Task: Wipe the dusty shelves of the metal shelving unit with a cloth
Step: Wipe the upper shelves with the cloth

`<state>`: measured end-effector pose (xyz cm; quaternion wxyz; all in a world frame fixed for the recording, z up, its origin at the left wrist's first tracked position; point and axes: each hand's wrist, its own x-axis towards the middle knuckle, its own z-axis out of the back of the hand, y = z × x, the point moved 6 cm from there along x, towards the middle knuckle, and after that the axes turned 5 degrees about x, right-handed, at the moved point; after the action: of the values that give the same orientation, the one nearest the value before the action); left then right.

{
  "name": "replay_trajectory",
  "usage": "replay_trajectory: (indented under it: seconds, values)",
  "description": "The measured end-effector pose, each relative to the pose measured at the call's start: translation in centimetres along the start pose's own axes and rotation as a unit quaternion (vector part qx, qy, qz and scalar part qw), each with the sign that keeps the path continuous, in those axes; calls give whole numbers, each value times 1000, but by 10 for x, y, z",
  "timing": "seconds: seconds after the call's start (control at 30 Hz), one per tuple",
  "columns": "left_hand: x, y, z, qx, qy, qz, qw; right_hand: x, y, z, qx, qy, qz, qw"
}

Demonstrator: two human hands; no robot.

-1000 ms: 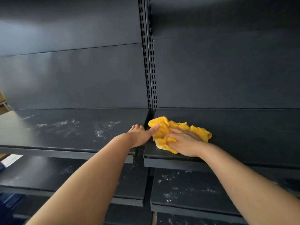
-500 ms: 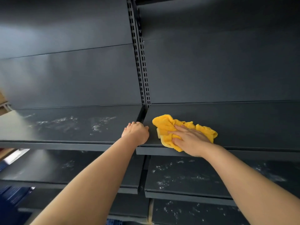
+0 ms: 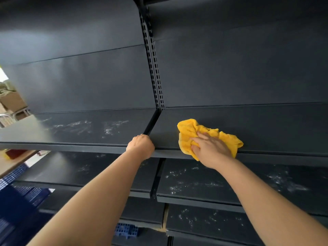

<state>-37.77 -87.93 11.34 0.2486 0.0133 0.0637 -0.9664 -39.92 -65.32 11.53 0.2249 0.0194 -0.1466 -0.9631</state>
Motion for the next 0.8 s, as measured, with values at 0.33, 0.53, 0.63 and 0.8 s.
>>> replay_trajectory:
  seconds: [0.33, 0.53, 0.63, 0.8]
  values:
    - [11, 12, 26, 4, -25, -91, 996, 41, 62, -26, -6, 14, 32, 999]
    - [26, 46, 40, 34, -63, -100, 992, 72, 92, -30, 55, -29, -17, 998]
    - [33, 75, 48, 44, -87, -89, 991, 86, 97, -24, 100, -71, -90, 988]
    - [48, 110, 63, 4, -109, -93, 990, 106, 132, -30, 195, -87, -138, 967]
